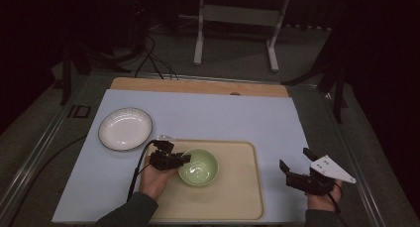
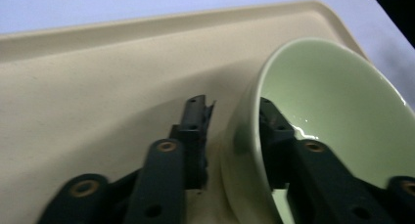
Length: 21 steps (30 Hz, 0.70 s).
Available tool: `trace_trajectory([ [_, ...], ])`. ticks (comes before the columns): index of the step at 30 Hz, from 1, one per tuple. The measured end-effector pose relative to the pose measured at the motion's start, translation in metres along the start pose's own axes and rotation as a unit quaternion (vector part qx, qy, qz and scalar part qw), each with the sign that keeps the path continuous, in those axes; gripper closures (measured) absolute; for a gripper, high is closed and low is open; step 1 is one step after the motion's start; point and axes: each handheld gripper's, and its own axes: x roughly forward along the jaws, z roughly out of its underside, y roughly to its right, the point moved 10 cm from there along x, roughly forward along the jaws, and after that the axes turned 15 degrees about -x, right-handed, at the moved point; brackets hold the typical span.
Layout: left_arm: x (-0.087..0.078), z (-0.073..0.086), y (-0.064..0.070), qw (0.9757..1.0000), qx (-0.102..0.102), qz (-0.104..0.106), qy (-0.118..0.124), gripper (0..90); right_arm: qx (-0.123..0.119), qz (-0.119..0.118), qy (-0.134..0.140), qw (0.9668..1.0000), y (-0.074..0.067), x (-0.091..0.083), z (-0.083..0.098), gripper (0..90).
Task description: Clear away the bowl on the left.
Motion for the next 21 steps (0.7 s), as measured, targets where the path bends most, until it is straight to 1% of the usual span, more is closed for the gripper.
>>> trace_trajectory([
  [1, -0.001, -0.001, -0.001, 1.0000, 0.004, -0.003, 0.002, 64.7, 0.000, 0.000, 0.000, 1.0000, 0.000, 0.000, 0.000, 9.5],
  [2, -0.003, -0.002, 0.000, 1.0000, 0.008, -0.002, 0.002, 61.4, 0.000, 0.000, 0.000, 1.0000, 0.000, 0.000, 0.000, 9.5],
  [3, -0.005, -0.004, 0.001, 0.9999, 0.010, 0.004, 0.004, 59.4, 0.000, 0.000, 0.000, 1.0000, 0.000, 0.000, 0.000, 9.5],
  [4, -0.007, -0.005, 0.001, 0.9999, 0.011, 0.007, 0.007, 57.8, 0.000, -0.001, 0.000, 1.0000, 0.000, 0.000, 0.000, 9.5],
  [5, -0.009, -0.007, 0.001, 0.9999, 0.010, 0.007, 0.012, 56.2, 0.000, 0.000, 0.000, 1.0000, 0.000, 0.000, 0.000, 9.5],
  [6, -0.009, -0.007, 0.001, 0.9999, 0.010, 0.007, 0.012, 54.9, 0.000, 0.000, 0.000, 1.0000, 0.000, 0.000, 0.000, 9.5],
  [7, -0.013, -0.010, 0.000, 0.9998, 0.014, 0.006, 0.017, 54.9, 0.000, 0.000, 0.000, 1.0000, 0.000, 0.000, 0.000, 9.5],
  [9, -0.017, -0.013, -0.001, 0.9996, 0.016, 0.004, 0.024, 51.4, 0.000, 0.000, 0.001, 1.0000, 0.000, 0.000, 0.000, 9.5],
  [12, -0.025, -0.019, 0.000, 0.9991, 0.015, 0.018, 0.035, 50.0, 0.000, 0.000, 0.000, 1.0000, 0.000, 0.000, 0.000, 9.5],
  [14, -0.031, -0.023, -0.001, 0.9987, 0.013, 0.020, 0.044, 48.5, 0.000, 0.000, 0.000, 1.0000, 0.000, 0.000, 0.000, 9.5],
  [16, -0.037, -0.027, -0.003, 0.9982, 0.011, 0.015, 0.057, 47.6, 0.001, 0.000, 0.000, 1.0000, 0.000, 0.000, 0.000, 9.5],
  [20, -0.049, -0.034, -0.006, 0.9969, 0.009, 0.015, 0.077, 47.4, 0.001, 0.000, 0.000, 1.0000, 0.000, 0.000, 0.000, 9.5],
  [21, -0.052, -0.035, -0.006, 0.9966, 0.009, 0.018, 0.079, 47.4, 0.001, 0.000, 0.001, 1.0000, 0.000, 0.000, 0.000, 9.5],
])
